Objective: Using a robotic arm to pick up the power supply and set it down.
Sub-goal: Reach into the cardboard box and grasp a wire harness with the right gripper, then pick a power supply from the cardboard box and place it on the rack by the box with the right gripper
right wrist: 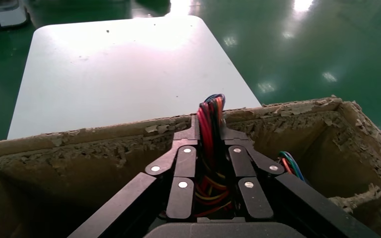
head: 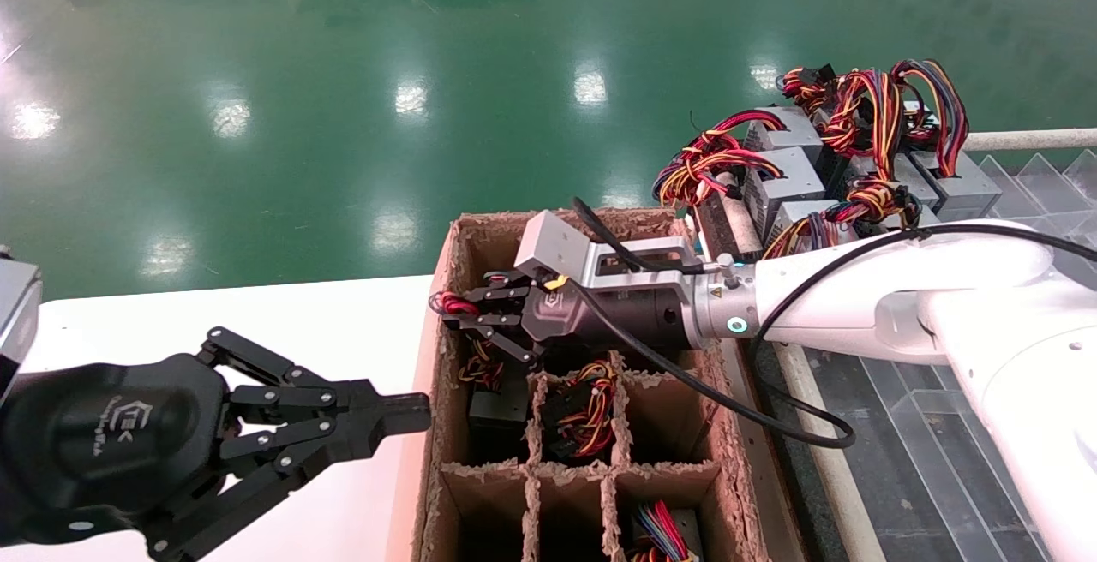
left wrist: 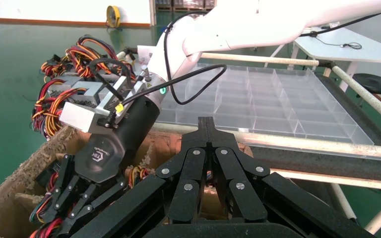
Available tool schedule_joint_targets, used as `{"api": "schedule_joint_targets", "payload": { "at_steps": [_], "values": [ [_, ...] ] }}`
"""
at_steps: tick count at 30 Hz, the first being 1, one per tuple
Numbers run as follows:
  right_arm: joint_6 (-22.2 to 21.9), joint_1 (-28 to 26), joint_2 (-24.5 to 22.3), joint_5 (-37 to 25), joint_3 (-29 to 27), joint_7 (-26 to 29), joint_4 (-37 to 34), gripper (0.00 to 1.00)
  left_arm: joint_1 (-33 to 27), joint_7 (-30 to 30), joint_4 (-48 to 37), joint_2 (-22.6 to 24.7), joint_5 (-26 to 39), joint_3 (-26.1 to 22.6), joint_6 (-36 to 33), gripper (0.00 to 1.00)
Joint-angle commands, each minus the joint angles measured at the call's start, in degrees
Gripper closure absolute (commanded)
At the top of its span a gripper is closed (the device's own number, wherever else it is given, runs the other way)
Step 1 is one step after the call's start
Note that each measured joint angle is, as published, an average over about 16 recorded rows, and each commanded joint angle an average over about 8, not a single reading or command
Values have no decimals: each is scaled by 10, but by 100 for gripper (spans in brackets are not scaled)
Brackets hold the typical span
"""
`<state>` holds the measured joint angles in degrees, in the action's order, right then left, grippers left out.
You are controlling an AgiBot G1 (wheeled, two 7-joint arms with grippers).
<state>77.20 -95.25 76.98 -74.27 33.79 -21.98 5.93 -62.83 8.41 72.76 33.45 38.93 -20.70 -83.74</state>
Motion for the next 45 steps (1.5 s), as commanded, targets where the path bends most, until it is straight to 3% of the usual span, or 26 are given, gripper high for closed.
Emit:
{"api": "schedule_joint_targets", "payload": {
  "at_steps": [1, 7, 18, 27, 35, 45],
  "values": [
    [1, 0, 1, -1, 2, 1, 2, 100, 0, 0, 0, 0, 0, 0, 0, 100],
    [25, -6, -2, -3, 8, 5, 4, 100, 0, 0, 0, 0, 0, 0, 0, 100],
    [119, -49, -12, -26, 32, -8, 19, 100, 0, 0, 0, 0, 0, 0, 0, 100],
    [138, -111, -33, -37, 58, -26, 85, 100, 0, 0, 0, 0, 0, 0, 0, 100],
    [133, -179, -78, -62, 101, -28, 247, 100, 0, 0, 0, 0, 0, 0, 0, 100],
    [101, -227, -182, -87, 103, 58, 549, 100, 0, 0, 0, 0, 0, 0, 0, 100]
  ]
}}
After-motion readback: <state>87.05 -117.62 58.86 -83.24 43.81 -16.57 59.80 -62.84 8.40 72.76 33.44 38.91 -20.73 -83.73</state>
